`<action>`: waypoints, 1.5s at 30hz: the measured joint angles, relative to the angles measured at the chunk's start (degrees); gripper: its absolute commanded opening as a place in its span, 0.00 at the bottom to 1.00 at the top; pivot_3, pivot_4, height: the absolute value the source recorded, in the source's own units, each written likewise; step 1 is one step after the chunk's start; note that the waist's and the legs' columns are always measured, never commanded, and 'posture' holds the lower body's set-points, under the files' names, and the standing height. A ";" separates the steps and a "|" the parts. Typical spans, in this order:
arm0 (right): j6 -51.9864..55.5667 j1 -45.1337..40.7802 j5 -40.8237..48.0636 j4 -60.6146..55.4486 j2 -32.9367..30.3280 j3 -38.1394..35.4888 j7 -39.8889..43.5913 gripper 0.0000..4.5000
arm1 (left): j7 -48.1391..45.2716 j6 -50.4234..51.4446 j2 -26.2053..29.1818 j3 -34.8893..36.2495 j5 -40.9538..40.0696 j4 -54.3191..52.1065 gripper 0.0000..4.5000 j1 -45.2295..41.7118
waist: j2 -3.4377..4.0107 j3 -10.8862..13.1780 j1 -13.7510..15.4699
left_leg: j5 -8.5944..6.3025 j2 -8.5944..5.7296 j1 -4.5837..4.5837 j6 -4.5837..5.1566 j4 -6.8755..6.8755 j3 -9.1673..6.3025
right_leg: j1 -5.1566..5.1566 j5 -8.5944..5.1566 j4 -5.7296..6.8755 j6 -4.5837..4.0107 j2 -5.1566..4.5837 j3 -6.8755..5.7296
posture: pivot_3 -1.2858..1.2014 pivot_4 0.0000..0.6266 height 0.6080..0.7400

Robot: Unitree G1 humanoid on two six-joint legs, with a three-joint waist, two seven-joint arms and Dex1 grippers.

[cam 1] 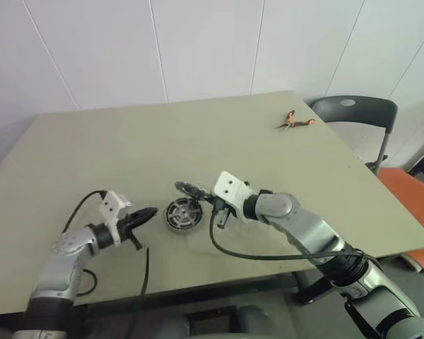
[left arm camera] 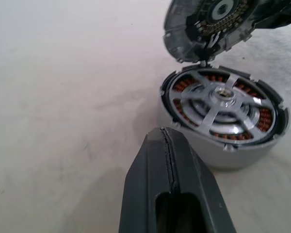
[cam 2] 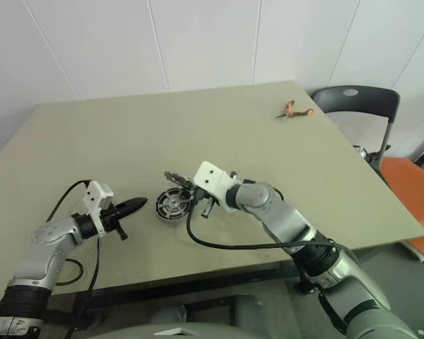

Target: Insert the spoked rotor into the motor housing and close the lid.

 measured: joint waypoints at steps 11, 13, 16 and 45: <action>10.48 1.30 7.41 0.39 9.31 -10.57 4.22 0.45 | 0.13 0.31 0.59 0.06 -0.88 -3.11 0.00 3.30 | -0.09 -0.01 0.02 | 0.01 0.01 0.05 -0.02 0.01 -0.03 | 0.00 0.13 0.11 -0.21 0.01 0.00 | 0.52 0.00 1.00; 19.81 0.55 14.32 2.44 14.51 -18.41 3.71 0.60 | 0.17 0.30 0.64 0.05 -0.84 -2.94 0.00 3.20 | -0.11 -0.02 0.06 | 0.03 -0.01 0.05 -0.05 0.04 -0.04 | 0.00 0.14 0.18 -0.22 0.00 0.00 | 0.52 0.00 1.00; 27.59 -1.43 19.71 4.21 16.41 -24.69 3.29 0.83 | 0.16 0.27 0.65 -0.04 -0.71 -2.39 0.00 2.24 | -0.10 -0.02 0.29 | 0.04 -0.06 0.06 -0.08 0.07 -0.03 | 0.00 0.14 0.25 -0.22 -0.05 -0.01 | 0.52 0.00 1.00; 0.03 -9.87 11.49 24.10 19.01 -11.69 20.74 1.00 | -3.92 2.99 3.70 4.35 -7.09 -11.16 0.91 6.27 | -0.11 -0.02 -0.30 | 0.08 -0.04 0.09 -0.14 0.10 -0.01 | -0.19 0.14 0.58 -0.21 0.01 0.01 | 0.52 0.00 1.00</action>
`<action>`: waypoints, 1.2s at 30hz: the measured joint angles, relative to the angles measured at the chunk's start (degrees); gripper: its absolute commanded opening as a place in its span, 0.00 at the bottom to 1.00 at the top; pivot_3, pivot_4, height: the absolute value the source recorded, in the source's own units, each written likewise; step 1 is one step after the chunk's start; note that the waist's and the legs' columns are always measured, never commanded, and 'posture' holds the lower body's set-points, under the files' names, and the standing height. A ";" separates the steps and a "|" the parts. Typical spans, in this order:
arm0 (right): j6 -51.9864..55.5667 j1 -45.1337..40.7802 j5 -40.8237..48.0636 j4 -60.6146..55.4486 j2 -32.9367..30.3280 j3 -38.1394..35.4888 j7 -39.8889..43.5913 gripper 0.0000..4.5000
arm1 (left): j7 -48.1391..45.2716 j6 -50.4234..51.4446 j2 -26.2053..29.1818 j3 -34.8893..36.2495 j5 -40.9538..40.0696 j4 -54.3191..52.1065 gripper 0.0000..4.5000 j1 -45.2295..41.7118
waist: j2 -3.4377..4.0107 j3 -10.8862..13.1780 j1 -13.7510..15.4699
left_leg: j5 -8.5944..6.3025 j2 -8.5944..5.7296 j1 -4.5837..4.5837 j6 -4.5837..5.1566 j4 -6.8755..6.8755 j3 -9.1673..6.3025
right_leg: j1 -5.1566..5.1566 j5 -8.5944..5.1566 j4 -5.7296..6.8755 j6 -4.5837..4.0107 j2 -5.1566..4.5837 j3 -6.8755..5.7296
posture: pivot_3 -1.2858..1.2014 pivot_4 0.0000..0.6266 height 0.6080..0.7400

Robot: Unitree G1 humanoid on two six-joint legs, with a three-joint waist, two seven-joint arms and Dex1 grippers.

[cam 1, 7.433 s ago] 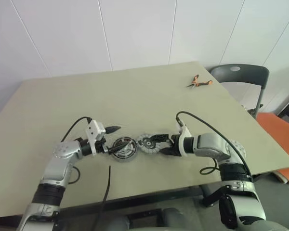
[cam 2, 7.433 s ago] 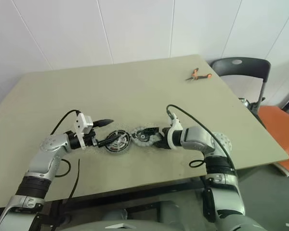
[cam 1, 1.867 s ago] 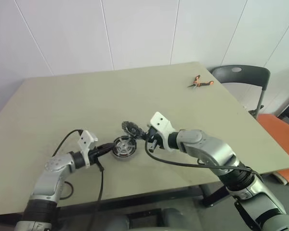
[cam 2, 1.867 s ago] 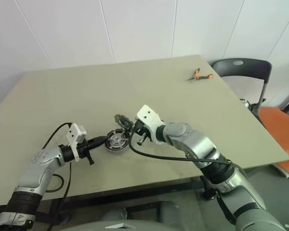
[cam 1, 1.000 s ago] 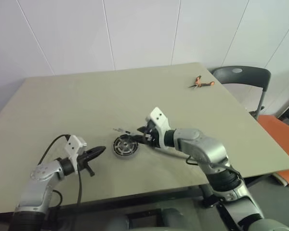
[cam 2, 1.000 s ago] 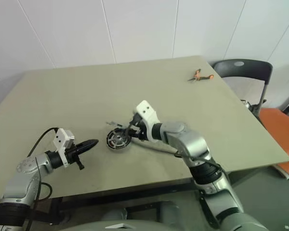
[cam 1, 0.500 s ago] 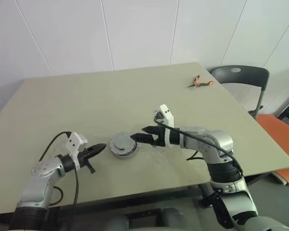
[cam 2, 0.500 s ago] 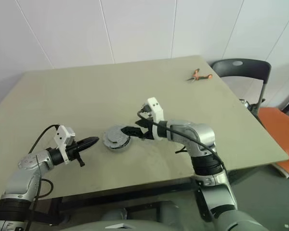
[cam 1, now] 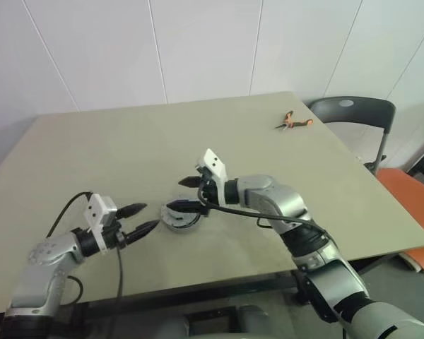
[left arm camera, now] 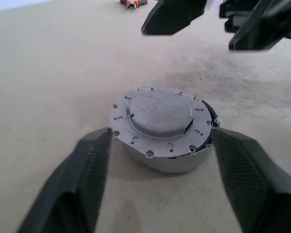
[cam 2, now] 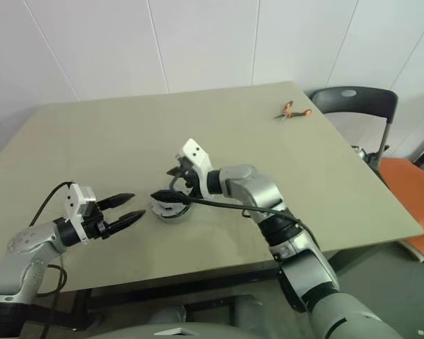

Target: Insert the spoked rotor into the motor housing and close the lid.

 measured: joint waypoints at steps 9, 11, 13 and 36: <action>-14.88 -4.94 -10.19 15.30 4.34 5.31 3.34 1.00 | 2.73 -1.62 -1.29 2.79 0.29 -1.18 1.00 2.30 | 0.00 0.00 -0.02 | 0.03 -0.01 0.00 -0.07 -0.02 -0.01 | -0.01 0.01 0.01 -0.02 -0.02 0.00 | 0.52 0.00 1.00; -15.97 -6.20 -11.36 17.59 5.00 5.54 4.95 1.00 | 2.91 -1.87 -1.29 2.79 0.70 -1.21 1.00 2.68 | 0.01 0.00 -0.04 | 0.03 -0.01 0.00 -0.07 -0.02 -0.01 | -0.02 0.02 0.02 -0.03 -0.02 0.01 | 0.52 0.00 1.00; -17.04 -8.06 -12.06 20.07 5.15 5.43 6.29 1.00 | 3.20 -2.21 -1.32 2.77 1.18 -1.21 1.00 2.94 | 0.01 0.00 -0.02 | 0.04 -0.02 0.00 -0.09 -0.02 -0.01 | -0.02 0.02 0.03 -0.03 -0.02 0.00 | 0.52 0.00 1.00; -10.90 -16.26 -15.19 30.63 5.44 4.28 14.91 1.00 | 5.55 -8.17 -4.95 1.54 3.74 0.40 1.00 3.58 | 0.00 -0.01 -0.02 | 0.06 -0.03 0.00 -0.14 -0.04 -0.02 | -0.06 0.04 0.06 -0.06 -0.05 0.00 | 0.52 0.00 1.00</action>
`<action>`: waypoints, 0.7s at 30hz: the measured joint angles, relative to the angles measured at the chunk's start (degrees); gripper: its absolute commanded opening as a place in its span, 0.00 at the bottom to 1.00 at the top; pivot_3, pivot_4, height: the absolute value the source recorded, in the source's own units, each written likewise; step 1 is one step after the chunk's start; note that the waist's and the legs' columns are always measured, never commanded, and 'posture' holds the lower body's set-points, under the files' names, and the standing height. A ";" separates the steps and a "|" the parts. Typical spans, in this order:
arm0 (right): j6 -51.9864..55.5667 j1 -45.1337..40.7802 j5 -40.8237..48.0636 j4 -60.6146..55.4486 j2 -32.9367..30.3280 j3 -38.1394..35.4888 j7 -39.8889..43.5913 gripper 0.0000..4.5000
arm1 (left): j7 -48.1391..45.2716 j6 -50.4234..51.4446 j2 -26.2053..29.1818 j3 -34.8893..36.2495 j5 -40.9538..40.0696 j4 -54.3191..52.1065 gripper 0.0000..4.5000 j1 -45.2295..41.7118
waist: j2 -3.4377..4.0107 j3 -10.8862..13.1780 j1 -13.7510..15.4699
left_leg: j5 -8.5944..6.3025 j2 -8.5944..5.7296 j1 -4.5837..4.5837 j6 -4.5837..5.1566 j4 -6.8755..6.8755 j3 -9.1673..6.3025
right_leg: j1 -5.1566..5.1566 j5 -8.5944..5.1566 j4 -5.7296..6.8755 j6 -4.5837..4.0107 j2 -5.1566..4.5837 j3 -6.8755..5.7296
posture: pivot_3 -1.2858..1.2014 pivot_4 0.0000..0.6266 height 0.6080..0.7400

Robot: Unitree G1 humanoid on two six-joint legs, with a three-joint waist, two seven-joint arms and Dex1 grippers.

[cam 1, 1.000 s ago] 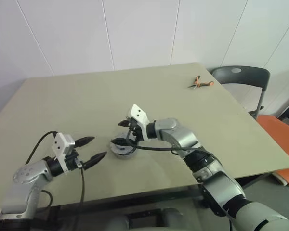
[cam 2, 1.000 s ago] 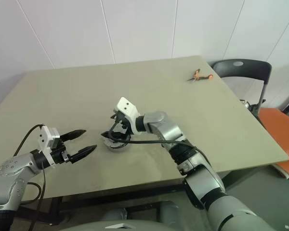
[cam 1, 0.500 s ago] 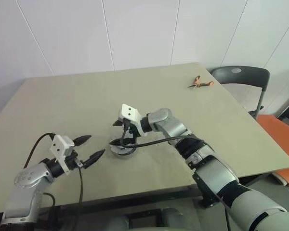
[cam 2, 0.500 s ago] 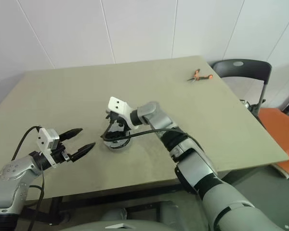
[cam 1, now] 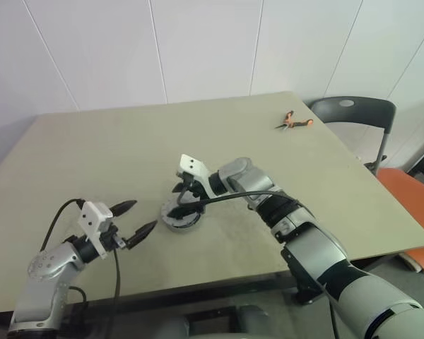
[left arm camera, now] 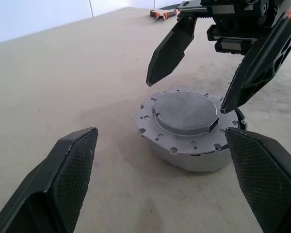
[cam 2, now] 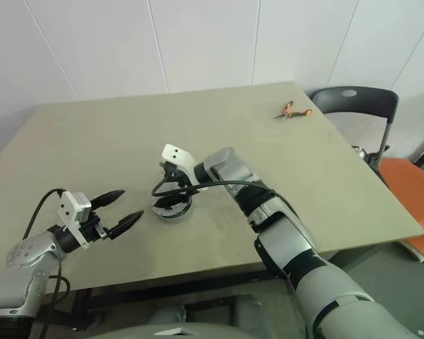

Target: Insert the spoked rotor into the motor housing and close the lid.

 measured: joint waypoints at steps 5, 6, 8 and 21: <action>-4.78 1.62 -3.71 2.88 0.16 0.80 -1.72 1.00 | 0.04 -0.07 -0.58 -0.02 0.00 0.00 1.00 0.93 | 0.01 0.00 -0.01 | 0.00 0.00 0.00 0.00 0.00 0.00 | 0.00 0.00 0.00 0.00 0.00 0.00 | 0.52 0.00 1.00; -6.10 1.80 -4.47 3.28 0.15 1.08 -2.06 1.00 | 0.05 -0.08 -0.60 -0.02 0.00 0.00 1.00 0.96 | 0.01 0.00 -0.01 | 0.00 0.00 0.00 0.00 0.00 0.00 | 0.00 0.00 0.01 0.00 0.00 0.00 | 0.52 0.00 1.00; -8.69 2.07 -6.14 3.56 0.13 1.45 -2.45 1.00 | 0.06 -0.12 -0.64 -0.02 0.00 0.00 1.00 0.98 | 0.00 0.00 -0.04 | 0.00 0.00 0.01 0.00 0.00 0.00 | 0.00 0.00 0.01 0.00 0.02 0.00 | 0.52 0.00 1.00; -13.12 2.61 -8.29 4.71 0.54 1.12 -2.10 0.71 | 0.00 -1.05 -0.86 -0.02 0.00 0.40 1.00 1.04 | 0.01 -0.02 -0.03 | 0.06 0.01 0.10 -0.10 0.03 -0.01 | 0.06 0.02 0.12 -0.06 0.05 0.00 | 0.52 0.00 1.00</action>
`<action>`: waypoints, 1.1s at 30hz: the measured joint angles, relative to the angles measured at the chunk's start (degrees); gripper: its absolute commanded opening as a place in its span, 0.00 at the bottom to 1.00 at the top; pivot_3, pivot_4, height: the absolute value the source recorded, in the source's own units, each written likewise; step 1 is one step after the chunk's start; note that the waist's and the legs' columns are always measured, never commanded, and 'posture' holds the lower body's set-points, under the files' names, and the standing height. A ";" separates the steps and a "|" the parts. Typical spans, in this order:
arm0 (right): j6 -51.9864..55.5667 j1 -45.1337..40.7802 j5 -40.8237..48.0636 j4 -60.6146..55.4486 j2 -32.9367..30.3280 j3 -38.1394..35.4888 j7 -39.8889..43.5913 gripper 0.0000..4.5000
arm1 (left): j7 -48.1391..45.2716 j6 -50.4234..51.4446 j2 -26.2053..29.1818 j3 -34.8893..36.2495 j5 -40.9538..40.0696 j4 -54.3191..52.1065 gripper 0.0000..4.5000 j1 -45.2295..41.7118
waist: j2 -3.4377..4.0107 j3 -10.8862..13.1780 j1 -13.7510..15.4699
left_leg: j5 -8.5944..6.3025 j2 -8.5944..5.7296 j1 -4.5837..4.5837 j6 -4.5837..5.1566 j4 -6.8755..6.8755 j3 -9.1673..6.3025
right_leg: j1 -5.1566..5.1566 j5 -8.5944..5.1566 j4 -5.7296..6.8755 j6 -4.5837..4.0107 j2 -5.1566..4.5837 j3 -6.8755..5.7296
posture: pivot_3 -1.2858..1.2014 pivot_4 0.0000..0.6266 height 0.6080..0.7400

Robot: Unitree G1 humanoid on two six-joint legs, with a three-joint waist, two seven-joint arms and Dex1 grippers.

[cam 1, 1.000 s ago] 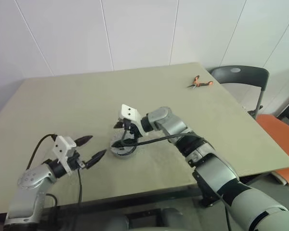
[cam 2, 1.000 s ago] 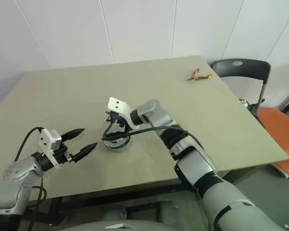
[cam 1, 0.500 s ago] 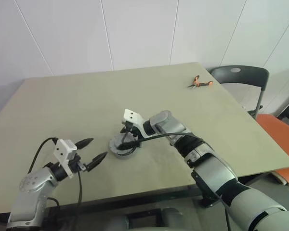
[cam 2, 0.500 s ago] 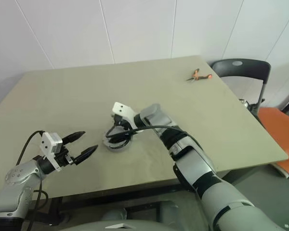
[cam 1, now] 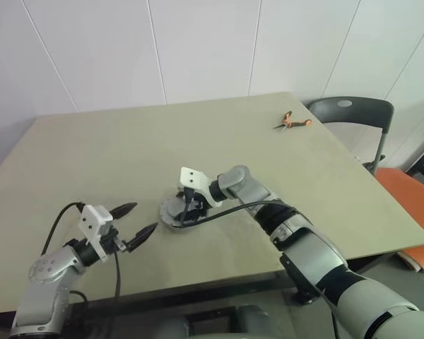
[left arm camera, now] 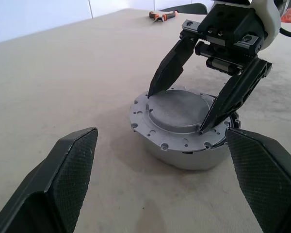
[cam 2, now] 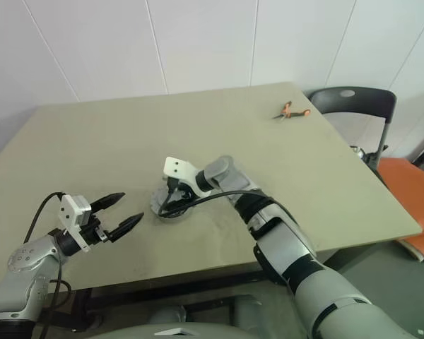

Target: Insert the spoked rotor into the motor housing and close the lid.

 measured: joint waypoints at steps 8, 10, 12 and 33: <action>8.31 -0.73 3.74 2.02 1.69 -5.95 2.11 0.71 | 0.01 -0.07 -0.10 -0.25 0.04 0.85 1.00 0.50 | -0.01 -0.01 0.01 | 0.00 0.00 -0.03 0.00 -0.02 0.00 | -0.01 0.01 -0.03 0.00 -0.02 0.00 | 0.52 0.00 1.00; 8.95 -0.77 4.02 2.05 1.34 -6.54 3.30 0.71 | 0.03 -0.07 -0.13 -0.30 0.04 0.85 1.00 0.96 | 0.00 0.00 0.01 | 0.00 -0.01 -0.06 0.00 -0.03 0.01 | -0.03 0.01 -0.05 0.01 -0.03 0.00 | 0.52 0.00 1.00; 9.21 -0.78 4.04 1.92 0.83 -6.67 4.58 0.71 | 0.09 -0.07 -0.14 -0.31 0.05 0.85 1.00 1.00 | 0.00 0.00 0.05 | 0.00 -0.01 -0.07 -0.01 -0.03 0.00 | -0.03 0.01 -0.06 0.01 -0.04 0.00 | 0.52 0.00 1.00; 4.64 1.57 0.39 -3.24 -1.09 -2.62 6.10 0.71 | 0.28 -0.03 -0.31 -0.44 0.06 0.85 1.00 0.90 | -0.01 -0.01 0.02 | 0.00 0.00 -0.04 -0.01 -0.01 0.00 | -0.03 0.01 -0.02 0.00 -0.01 -0.01 | 0.52 0.00 1.00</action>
